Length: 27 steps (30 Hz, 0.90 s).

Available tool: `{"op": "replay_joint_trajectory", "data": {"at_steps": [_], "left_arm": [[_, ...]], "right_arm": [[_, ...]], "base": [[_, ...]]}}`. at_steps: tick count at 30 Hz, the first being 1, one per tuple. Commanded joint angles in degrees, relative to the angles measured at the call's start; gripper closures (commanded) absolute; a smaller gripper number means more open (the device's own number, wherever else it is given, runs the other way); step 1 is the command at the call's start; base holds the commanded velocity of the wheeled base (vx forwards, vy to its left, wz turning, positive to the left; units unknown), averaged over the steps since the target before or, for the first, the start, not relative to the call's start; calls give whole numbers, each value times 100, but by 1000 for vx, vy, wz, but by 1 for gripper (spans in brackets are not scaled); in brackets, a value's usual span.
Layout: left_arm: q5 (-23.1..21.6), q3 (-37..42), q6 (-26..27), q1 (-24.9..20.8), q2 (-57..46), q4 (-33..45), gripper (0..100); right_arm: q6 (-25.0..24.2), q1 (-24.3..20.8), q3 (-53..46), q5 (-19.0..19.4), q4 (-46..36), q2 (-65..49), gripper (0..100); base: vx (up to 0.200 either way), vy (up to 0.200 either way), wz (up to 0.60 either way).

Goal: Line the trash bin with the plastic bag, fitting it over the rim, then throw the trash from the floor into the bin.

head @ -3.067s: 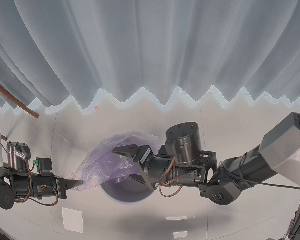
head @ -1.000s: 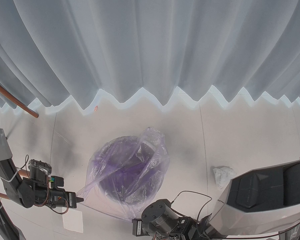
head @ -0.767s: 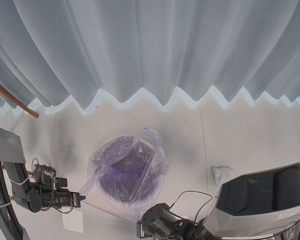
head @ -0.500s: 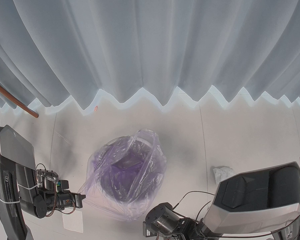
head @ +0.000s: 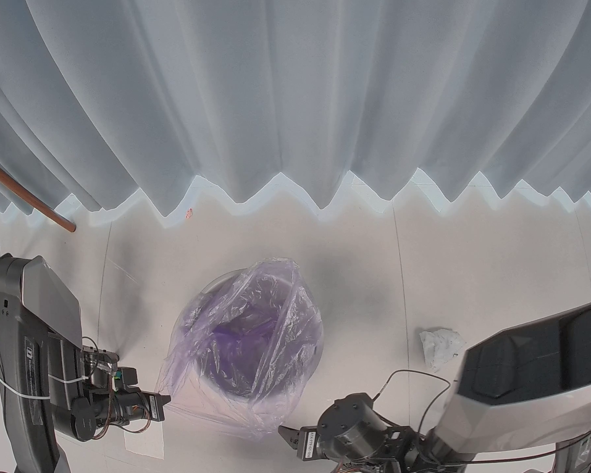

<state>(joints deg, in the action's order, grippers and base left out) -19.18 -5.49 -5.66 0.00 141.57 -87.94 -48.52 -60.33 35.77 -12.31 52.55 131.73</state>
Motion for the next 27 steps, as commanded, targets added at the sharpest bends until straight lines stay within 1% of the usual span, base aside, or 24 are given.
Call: {"op": "replay_joint_trajectory", "data": {"at_steps": [1, 5, 8, 9, 10, 12, 13, 17, 19, 27], "left_arm": [[-69, 74, 3, -35, 11, -30, 100], [-227, 92, 12, -26, -7, -30, 100], [-236, 118, 12, -26, -50, -30, 100], [-236, 118, 12, -26, -50, -30, 100], [-227, 135, 12, -26, -94, -30, 100], [-227, 153, 21, -26, -103, -30, 100], [-227, 188, 38, -26, -112, -30, 100], [-227, 197, 56, -35, -112, -30, 100], [-227, 197, 65, -26, -112, -30, 100], [-227, 206, 91, -26, -112, -30, 100]], "right_arm": [[-167, -66, -1045, 247, 923, -1378, 0], [-123, 13, -922, 273, 765, -1721, 0], [-105, 250, -474, 194, 247, -1651, 0], [-105, 250, -474, 194, 247, -1651, 0], [-105, 285, -158, 168, -70, -1563, 0], [-105, 285, -35, 168, -140, -1545, 0], [-96, 285, 220, 159, -219, -1484, 0], [167, 408, 791, 115, -571, -1167, 0], [299, 514, 994, 71, -632, -1000, 0], [387, 584, 1213, 54, -826, -763, 0]], "base": [[0, 0, 0], [0, 0, 0], [0, 0, 0], [0, 0, 0], [0, 0, 0], [0, 0, 0], [0, 0, 0], [0, 0, 0], [0, 0, 0], [0, 0, 0]]}}
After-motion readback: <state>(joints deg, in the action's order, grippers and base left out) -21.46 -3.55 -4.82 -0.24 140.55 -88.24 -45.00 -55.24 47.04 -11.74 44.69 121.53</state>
